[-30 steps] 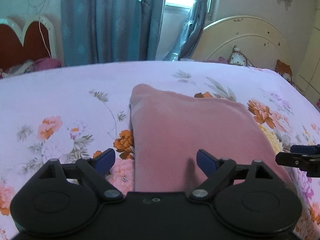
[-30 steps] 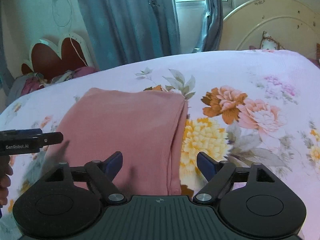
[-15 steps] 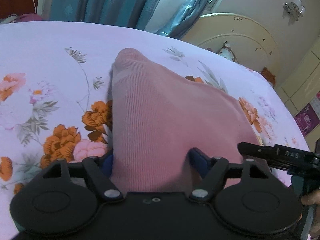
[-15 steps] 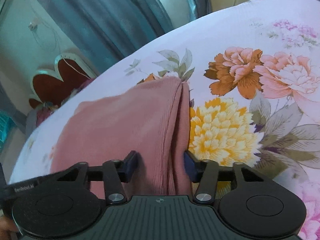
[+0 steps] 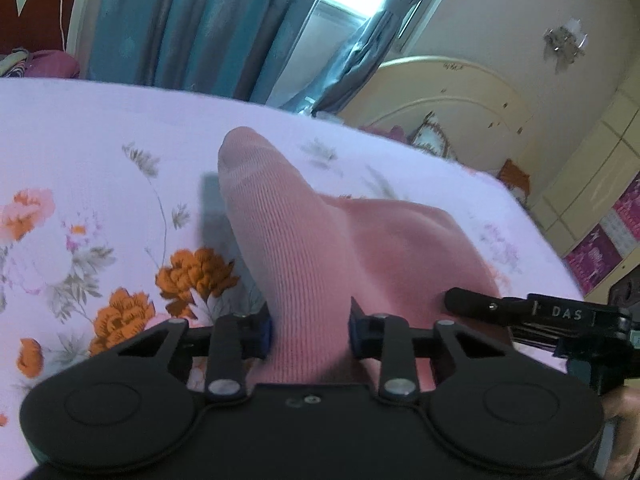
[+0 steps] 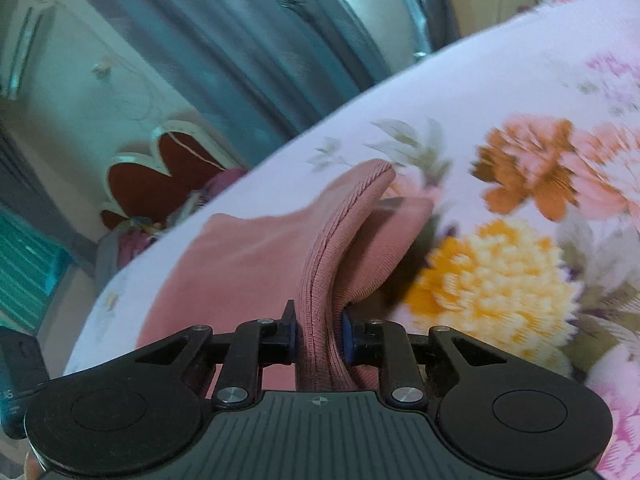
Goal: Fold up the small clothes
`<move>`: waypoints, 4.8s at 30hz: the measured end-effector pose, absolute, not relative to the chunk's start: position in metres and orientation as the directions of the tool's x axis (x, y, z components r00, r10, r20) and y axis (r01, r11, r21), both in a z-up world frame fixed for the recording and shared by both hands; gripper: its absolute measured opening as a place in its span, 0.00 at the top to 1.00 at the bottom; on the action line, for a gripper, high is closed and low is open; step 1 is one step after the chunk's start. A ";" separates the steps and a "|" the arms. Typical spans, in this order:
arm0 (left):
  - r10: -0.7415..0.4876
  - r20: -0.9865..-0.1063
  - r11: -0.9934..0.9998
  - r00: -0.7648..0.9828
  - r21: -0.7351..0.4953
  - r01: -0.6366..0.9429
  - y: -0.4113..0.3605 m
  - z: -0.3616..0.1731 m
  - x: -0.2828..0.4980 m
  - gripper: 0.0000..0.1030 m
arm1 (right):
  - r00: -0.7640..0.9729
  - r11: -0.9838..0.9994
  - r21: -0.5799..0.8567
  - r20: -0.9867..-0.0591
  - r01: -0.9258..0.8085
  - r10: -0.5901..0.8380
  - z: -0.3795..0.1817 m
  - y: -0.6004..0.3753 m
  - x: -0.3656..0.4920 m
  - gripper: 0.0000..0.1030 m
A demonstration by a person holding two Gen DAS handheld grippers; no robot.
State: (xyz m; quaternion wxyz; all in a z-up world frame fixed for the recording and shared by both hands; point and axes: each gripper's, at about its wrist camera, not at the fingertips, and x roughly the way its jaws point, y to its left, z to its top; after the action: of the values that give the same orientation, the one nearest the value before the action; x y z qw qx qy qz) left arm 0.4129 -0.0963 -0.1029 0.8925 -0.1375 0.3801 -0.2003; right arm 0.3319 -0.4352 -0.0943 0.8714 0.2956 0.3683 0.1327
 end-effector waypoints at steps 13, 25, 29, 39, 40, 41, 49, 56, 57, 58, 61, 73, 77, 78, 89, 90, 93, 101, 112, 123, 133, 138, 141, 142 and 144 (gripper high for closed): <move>-0.400 -0.575 0.907 0.713 -0.359 0.219 0.059 -0.054 0.380 0.70 | 0.677 0.747 0.650 -0.488 -0.139 0.551 -0.051 -0.268 0.340 0.80; -0.301 -0.598 0.945 0.742 -0.291 0.149 0.258 -0.057 0.385 0.70 | 0.638 0.717 0.678 -0.481 -0.164 0.601 -0.073 -0.043 0.389 0.80; -0.253 -0.620 0.960 0.743 -0.254 0.115 0.293 -0.072 0.396 0.70 | 0.609 0.718 0.678 -0.506 -0.157 0.611 -0.095 0.003 0.412 0.80; -0.184 -0.669 0.977 0.720 -0.203 0.060 0.334 -0.128 0.405 0.52 | 0.596 0.840 0.538 -0.652 -0.072 0.469 -0.144 0.026 0.436 0.79; -0.176 -0.671 0.980 0.721 -0.185 0.067 0.333 -0.125 0.405 0.51 | 0.602 0.847 0.528 -0.655 -0.069 0.458 -0.144 0.026 0.434 0.77; -0.169 -0.670 0.983 0.723 -0.172 0.070 0.332 -0.122 0.403 0.47 | 0.612 0.854 0.517 -0.657 -0.058 0.440 -0.143 0.025 0.433 0.75; -0.140 -0.534 0.990 0.834 -0.096 0.105 0.334 -0.087 0.386 0.47 | 0.721 0.904 0.415 -0.596 -0.102 0.355 -0.099 0.030 0.425 0.74; -0.135 -0.606 0.991 0.784 -0.077 0.111 0.318 -0.109 0.447 0.58 | 0.695 0.930 0.330 -0.630 -0.162 0.345 -0.113 0.084 0.458 0.74; -0.132 -0.618 0.991 0.775 -0.088 0.099 0.319 -0.114 0.453 0.58 | 0.692 0.936 0.316 -0.641 -0.154 0.330 -0.120 0.087 0.462 0.74; -0.135 -0.626 0.991 0.768 -0.098 0.094 0.320 -0.119 0.456 0.58 | 0.695 0.946 0.289 -0.651 -0.145 0.305 -0.127 0.089 0.465 0.74; -0.135 -0.639 0.991 0.758 -0.107 0.086 0.319 -0.131 0.464 0.58 | 0.691 0.968 0.228 -0.684 -0.100 0.233 -0.150 0.086 0.477 0.74; -0.145 -0.591 0.988 0.794 -0.045 0.147 0.314 -0.098 0.378 0.56 | 0.711 0.942 0.279 -0.623 -0.188 0.327 -0.106 0.066 0.398 0.74; -0.119 -0.606 0.992 0.787 -0.034 0.124 0.312 -0.105 0.342 0.56 | 0.701 0.949 0.229 -0.640 -0.218 0.316 -0.107 0.071 0.358 0.74; -0.115 -0.614 0.992 0.781 -0.031 0.122 0.311 -0.108 0.337 0.56 | 0.698 0.951 0.220 -0.646 -0.217 0.308 -0.111 0.072 0.351 0.74; -0.061 -0.674 0.997 0.737 0.001 0.083 0.301 -0.106 0.322 0.47 | 0.686 0.973 0.189 -0.691 -0.131 0.227 -0.126 0.068 0.320 0.74; -0.054 -0.681 0.997 0.730 0.006 0.079 0.301 -0.108 0.322 0.46 | 0.660 0.978 0.160 -0.722 -0.131 0.206 -0.136 0.070 0.319 0.74; -0.041 -0.694 0.997 0.719 0.022 0.078 0.298 -0.114 0.321 0.42 | 0.663 0.983 0.150 -0.726 -0.109 0.184 -0.152 0.068 0.320 0.61; -0.056 -0.718 0.998 0.694 -0.035 0.044 0.301 -0.108 0.315 0.18 | 0.632 0.980 0.186 -0.751 -0.073 0.190 -0.150 0.064 0.329 0.53; 0.005 -0.695 1.000 0.719 -0.008 -0.015 0.274 -0.066 0.256 0.01 | 0.676 0.958 0.274 -0.692 -0.080 0.254 -0.101 0.045 0.272 0.35; 0.116 -0.597 0.992 0.794 0.109 -0.064 0.229 -0.008 0.129 0.00 | 0.747 0.957 0.218 -0.600 -0.192 0.286 -0.033 0.021 0.131 0.34; 0.184 -0.600 0.983 0.779 0.112 -0.146 0.227 0.015 0.053 0.00 | 0.838 0.967 0.147 -0.483 -0.209 0.255 0.026 0.015 0.026 0.21; 0.203 -0.559 0.979 0.804 0.121 -0.163 0.230 0.027 0.024 0.00 | 0.869 0.972 0.125 -0.436 -0.198 0.233 0.045 0.017 -0.004 0.09; 0.188 -0.545 0.982 0.817 0.076 -0.175 0.236 0.035 0.010 0.00 | 0.886 0.974 0.107 -0.405 -0.198 0.224 0.052 0.019 -0.020 0.07; 0.188 -0.541 0.981 0.819 0.070 -0.180 0.237 0.037 0.006 0.00 | 0.888 0.974 0.106 -0.400 -0.199 0.225 0.054 0.019 -0.023 0.07; 0.192 -0.535 0.981 0.823 0.070 -0.183 0.239 0.041 0.001 0.00 | 0.889 0.972 0.108 -0.395 -0.208 0.234 0.057 0.019 -0.028 0.07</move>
State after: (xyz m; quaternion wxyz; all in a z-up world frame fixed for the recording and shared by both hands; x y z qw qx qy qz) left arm 0.0008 0.2386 0.0413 0.9546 0.0075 0.2811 0.0983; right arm -0.0283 0.0191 0.0573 0.9712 0.0316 0.2068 0.1137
